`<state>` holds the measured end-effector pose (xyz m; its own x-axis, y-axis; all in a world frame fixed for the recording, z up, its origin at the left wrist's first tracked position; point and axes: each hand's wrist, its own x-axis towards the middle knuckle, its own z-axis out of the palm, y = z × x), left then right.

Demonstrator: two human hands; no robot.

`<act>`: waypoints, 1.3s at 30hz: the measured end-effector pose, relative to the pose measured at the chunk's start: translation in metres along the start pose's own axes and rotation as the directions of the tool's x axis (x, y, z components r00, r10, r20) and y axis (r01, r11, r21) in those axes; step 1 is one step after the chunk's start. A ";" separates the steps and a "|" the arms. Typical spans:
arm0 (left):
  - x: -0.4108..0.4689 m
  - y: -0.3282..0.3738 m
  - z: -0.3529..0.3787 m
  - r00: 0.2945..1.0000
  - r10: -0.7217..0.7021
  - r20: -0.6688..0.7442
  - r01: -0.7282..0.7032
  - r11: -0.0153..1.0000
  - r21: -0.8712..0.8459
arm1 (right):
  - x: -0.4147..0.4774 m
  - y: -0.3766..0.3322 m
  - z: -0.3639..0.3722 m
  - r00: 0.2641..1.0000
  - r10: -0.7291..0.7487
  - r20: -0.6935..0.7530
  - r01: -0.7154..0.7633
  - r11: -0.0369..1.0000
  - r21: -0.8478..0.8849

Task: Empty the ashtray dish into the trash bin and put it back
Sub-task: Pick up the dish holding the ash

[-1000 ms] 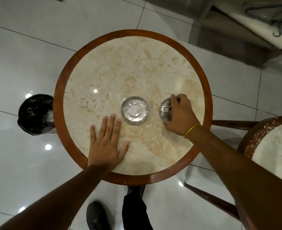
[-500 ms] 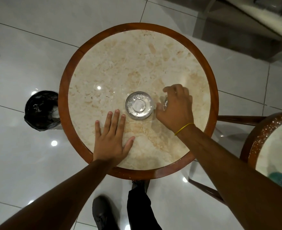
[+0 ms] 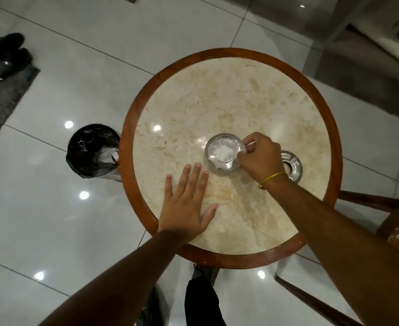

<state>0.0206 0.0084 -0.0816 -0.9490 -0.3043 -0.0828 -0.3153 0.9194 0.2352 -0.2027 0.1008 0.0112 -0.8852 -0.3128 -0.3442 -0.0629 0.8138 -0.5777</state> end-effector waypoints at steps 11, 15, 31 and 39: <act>-0.001 0.000 0.005 1.000 -0.007 0.009 0.007 0.998 -0.060 | 0.020 -0.105 0.034 0.948 -0.274 0.164 0.266 0.962 0.067; -0.001 -0.001 0.007 1.000 0.002 0.011 -0.001 0.996 -0.088 | 0.026 -0.155 0.076 0.911 -0.350 0.219 0.340 0.937 0.083; -0.003 -0.007 -0.005 1.000 0.018 0.021 -0.015 0.992 -0.121 | 0.005 -0.259 0.247 0.604 -0.673 0.427 0.773 0.625 -0.108; -0.005 -0.007 -0.003 1.000 -0.008 0.022 0.008 1.000 0.000 | 0.004 -0.260 0.286 0.392 -0.725 0.566 0.920 0.305 -0.248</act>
<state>0.0273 0.0031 -0.0794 -0.9461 -0.3060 -0.1059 -0.3228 0.9170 0.2342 -0.0576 -0.2520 -0.0520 -0.0410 -0.9900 -0.1349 -0.9475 0.0813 -0.3094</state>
